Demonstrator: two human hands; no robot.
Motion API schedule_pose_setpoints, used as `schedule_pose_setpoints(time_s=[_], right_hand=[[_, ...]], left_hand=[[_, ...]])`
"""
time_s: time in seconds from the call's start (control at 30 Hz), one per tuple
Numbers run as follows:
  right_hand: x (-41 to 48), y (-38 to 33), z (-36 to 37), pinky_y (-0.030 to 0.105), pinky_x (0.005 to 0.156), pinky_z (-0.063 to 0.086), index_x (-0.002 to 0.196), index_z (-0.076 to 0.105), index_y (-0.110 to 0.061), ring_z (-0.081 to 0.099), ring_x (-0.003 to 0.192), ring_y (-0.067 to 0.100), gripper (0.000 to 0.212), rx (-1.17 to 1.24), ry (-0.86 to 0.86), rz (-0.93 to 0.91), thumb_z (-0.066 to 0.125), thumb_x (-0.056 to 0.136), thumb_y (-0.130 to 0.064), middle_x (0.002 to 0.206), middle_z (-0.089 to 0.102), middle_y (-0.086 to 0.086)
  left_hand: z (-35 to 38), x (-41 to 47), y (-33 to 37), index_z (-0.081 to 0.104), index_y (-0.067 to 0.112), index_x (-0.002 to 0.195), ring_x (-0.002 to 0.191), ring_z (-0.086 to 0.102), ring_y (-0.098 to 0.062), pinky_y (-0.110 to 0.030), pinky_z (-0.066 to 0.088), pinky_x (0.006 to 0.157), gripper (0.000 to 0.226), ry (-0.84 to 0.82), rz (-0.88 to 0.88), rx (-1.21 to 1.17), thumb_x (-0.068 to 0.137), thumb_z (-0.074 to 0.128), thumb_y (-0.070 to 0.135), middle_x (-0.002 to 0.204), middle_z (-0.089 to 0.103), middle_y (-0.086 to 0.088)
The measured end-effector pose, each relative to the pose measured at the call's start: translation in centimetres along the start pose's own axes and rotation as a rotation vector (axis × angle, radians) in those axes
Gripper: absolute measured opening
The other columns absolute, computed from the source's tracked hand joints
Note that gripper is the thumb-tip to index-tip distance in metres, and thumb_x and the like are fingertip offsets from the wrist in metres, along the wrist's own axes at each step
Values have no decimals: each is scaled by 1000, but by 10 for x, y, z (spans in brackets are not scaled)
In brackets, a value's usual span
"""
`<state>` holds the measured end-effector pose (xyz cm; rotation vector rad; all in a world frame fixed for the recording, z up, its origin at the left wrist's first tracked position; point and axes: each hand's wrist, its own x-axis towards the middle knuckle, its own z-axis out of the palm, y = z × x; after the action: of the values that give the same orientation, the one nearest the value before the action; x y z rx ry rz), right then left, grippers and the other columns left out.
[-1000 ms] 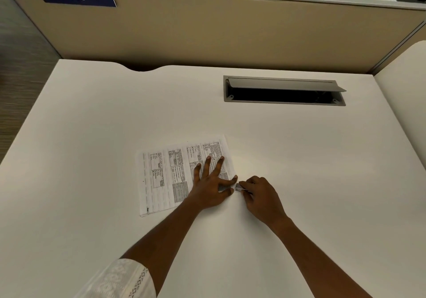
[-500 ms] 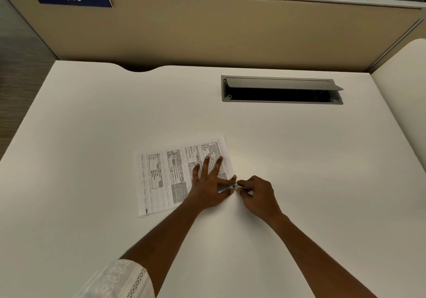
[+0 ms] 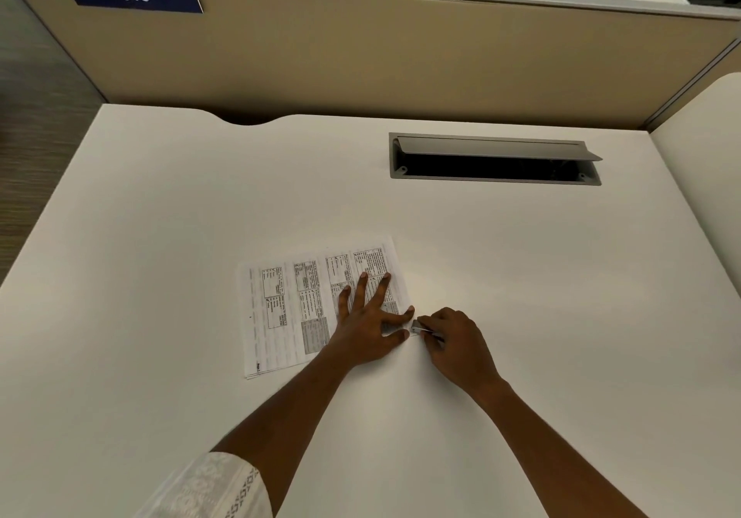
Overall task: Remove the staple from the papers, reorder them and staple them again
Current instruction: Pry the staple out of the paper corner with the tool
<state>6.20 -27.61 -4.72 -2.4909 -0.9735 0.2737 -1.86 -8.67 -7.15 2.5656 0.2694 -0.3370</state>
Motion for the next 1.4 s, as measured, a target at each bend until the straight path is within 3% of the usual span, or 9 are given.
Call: schedule_pose_setpoints(time_s=[0.33,0.53,0.67,0.8,0.93,1.03,1.17,1.27,1.4], right_hand=[[-3,-7,7,27,60,48,105,75,-19,59,77,20,20,-15,60,-13,71,87,-13,86,66,-1],[-5,-3,10,32,59,48,112,71,-17,59,78,22,26,-184,85,-205,71,86,-10,93,66,0],[-3,-4,8,27,62,48,109,75,-19,59,78,18,22,19,58,-57,71,88,-14,88,67,-1],[6,-5,1,31,65,54,102,78,-21,65,74,16,18,220,16,70,75,85,-17,82,69,-1],[12,-2,0,24,76,53,99,79,-17,70,84,16,19,304,7,168,82,80,-17,90,76,1],[15,-1,1,27,80,56,93,79,-17,72,85,13,16,341,-10,201,84,78,-18,90,78,-3],[12,-4,-2,22,76,54,94,76,-16,70,84,16,13,305,0,132,80,82,-14,90,76,-1],[5,0,-2,29,73,52,99,74,-19,64,83,19,16,151,-1,26,72,85,-12,90,70,-3],[-2,3,1,26,74,49,103,72,-20,59,87,15,15,82,32,12,69,88,-15,95,65,-5]], left_hand=[[-1,-2,2,49,63,135,153,-28,-32,-60,-13,122,39,18,-5,-8,96,48,65,171,-13,4],[-4,-3,5,52,62,134,154,-27,-31,-57,-15,121,38,21,-10,-29,96,48,65,171,-11,5],[-3,-3,3,50,63,135,154,-28,-31,-58,-14,122,39,26,-3,-30,96,48,66,171,-11,4],[-2,-2,2,50,62,135,153,-29,-31,-58,-14,121,39,22,1,-25,96,49,64,171,-11,4],[-1,-2,1,50,61,136,152,-31,-30,-57,-16,121,40,10,1,-13,96,49,64,171,-14,4],[-1,-1,1,50,60,138,150,-34,-29,-57,-17,120,42,1,2,-5,96,49,64,170,-15,3],[0,0,-1,48,61,138,151,-32,-31,-58,-16,120,43,0,5,10,96,49,65,170,-15,2],[0,0,0,49,61,136,153,-29,-33,-59,-16,121,40,-4,4,-2,96,48,65,171,-13,3],[1,0,-1,50,58,138,154,-26,-32,-61,-11,122,39,23,-12,-1,99,45,61,171,-9,3]])
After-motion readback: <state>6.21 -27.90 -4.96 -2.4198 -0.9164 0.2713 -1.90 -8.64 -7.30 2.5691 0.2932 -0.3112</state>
